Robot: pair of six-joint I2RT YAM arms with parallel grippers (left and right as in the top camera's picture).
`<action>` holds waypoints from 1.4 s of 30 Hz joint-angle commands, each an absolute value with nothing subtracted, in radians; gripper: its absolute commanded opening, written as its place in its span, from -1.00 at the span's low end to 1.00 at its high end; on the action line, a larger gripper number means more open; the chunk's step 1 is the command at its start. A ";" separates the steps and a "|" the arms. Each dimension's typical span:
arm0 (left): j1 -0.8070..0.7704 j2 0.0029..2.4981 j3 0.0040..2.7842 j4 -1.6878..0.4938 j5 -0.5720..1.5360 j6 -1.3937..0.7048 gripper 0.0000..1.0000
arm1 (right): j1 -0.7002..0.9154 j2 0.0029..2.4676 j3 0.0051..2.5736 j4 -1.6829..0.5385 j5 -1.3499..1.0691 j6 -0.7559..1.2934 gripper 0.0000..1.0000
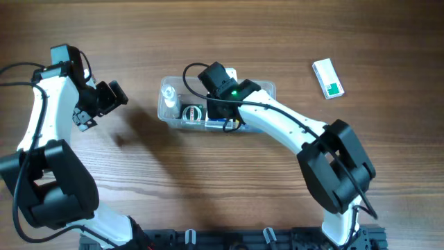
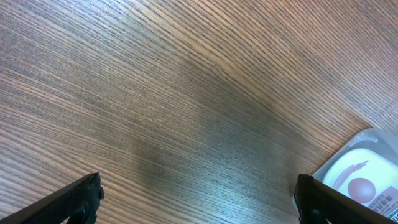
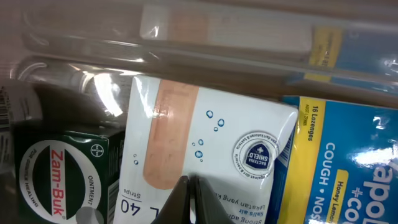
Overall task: Pack container
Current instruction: 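Lower bandage pack into container beside VapoDrops box and release, then move right gripper to the white-green medicine box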
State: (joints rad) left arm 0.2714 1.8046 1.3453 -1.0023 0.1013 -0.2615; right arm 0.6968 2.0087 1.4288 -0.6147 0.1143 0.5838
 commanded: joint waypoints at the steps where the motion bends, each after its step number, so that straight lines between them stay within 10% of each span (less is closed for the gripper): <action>1: 0.273 1.779 1.339 -1.002 0.099 -0.270 0.99 | 0.689 2.041 1.414 -0.616 0.130 0.606 -0.91; 27: 0.273 1.779 1.339 -1.002 0.099 -0.270 1.00 | 0.624 1.844 1.631 -0.766 0.149 0.440 -0.72; 35: 0.273 1.779 1.339 -1.002 0.099 -0.270 1.00 | 0.299 1.607 1.637 -1.005 0.202 0.329 -0.58; 37: 0.273 1.779 1.339 -1.002 0.099 -0.270 1.00 | 0.175 1.603 1.637 -1.011 0.174 0.241 -0.43; 39: 0.273 1.779 1.339 -1.002 0.099 -0.270 0.99 | 0.061 1.624 1.633 -1.003 0.111 0.121 0.39; 42: 0.273 1.779 1.339 -1.002 0.099 -0.270 0.99 | -0.057 1.671 1.628 -0.965 0.060 -0.023 0.81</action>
State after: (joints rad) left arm 0.2714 1.8046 1.3453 -1.0023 0.1009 -0.2615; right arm 0.0151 1.6196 1.6260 -0.9871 0.1329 0.1600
